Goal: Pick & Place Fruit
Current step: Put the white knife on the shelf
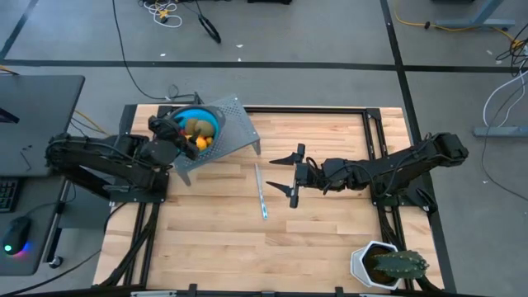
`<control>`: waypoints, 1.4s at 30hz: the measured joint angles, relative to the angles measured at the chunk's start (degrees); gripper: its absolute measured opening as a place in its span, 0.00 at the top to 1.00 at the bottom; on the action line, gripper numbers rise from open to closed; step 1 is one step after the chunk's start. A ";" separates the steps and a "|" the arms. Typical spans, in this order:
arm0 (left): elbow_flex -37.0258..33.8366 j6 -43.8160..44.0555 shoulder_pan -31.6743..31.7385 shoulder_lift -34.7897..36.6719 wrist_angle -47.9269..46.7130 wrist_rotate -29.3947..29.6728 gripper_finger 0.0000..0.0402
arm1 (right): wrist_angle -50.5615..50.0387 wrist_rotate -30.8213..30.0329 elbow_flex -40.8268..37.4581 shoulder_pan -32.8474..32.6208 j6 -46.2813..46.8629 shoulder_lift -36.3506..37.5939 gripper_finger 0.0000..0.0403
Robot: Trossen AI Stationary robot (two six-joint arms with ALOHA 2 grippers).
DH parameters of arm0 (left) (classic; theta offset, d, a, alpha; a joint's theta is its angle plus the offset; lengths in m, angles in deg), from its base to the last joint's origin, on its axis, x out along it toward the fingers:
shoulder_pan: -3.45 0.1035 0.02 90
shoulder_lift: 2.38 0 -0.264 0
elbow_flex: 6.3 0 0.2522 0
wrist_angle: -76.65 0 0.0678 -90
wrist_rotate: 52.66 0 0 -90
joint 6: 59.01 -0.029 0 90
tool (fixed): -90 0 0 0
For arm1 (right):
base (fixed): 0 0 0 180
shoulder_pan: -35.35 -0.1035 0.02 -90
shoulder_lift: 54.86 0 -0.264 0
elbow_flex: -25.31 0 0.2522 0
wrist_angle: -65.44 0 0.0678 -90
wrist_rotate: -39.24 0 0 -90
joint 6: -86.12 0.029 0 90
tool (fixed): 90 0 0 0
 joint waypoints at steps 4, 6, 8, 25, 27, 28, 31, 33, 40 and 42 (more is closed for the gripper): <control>0.00 -0.47 0.00 0.01 0.49 -0.94 0.09 | -0.49 0.00 0.00 -0.02 0.00 0.00 0.27; 0.00 -1.15 0.00 0.06 2.49 -3.35 0.08 | -0.92 0.00 0.00 -0.02 0.00 0.00 0.27; 0.00 -2.71 0.00 0.03 6.08 -7.24 0.09 | -1.66 0.04 0.00 -0.02 0.48 0.00 0.27; -0.04 -19.13 -2.45 -11.91 35.46 -28.66 0.21 | -18.49 6.25 -0.02 -0.41 15.92 -2.68 0.27; -0.04 -18.99 -2.62 -12.87 36.22 -29.12 0.22 | -17.65 6.16 -0.02 -1.02 17.09 -4.61 0.27; -0.04 -19.24 -2.71 -13.22 37.02 -29.55 0.22 | -17.06 6.20 -0.02 -1.38 17.80 -5.76 0.27; 0.00 -22.15 -2.78 -14.55 39.51 -30.02 0.24 | -12.51 6.19 -0.02 -2.42 19.72 -10.13 0.27; -0.02 -23.88 -2.78 -15.45 41.27 -30.16 0.25 | -8.24 6.14 -0.02 -2.93 19.51 -12.95 0.27; -0.01 -24.82 -2.77 -16.23 43.74 -44.66 0.29 | -1.95 -0.90 -0.02 -3.78 21.58 -18.56 0.27; -0.03 -24.67 -3.08 -16.23 43.84 -50.34 0.31 | -1.65 -2.12 -0.02 -4.07 22.67 -19.03 0.27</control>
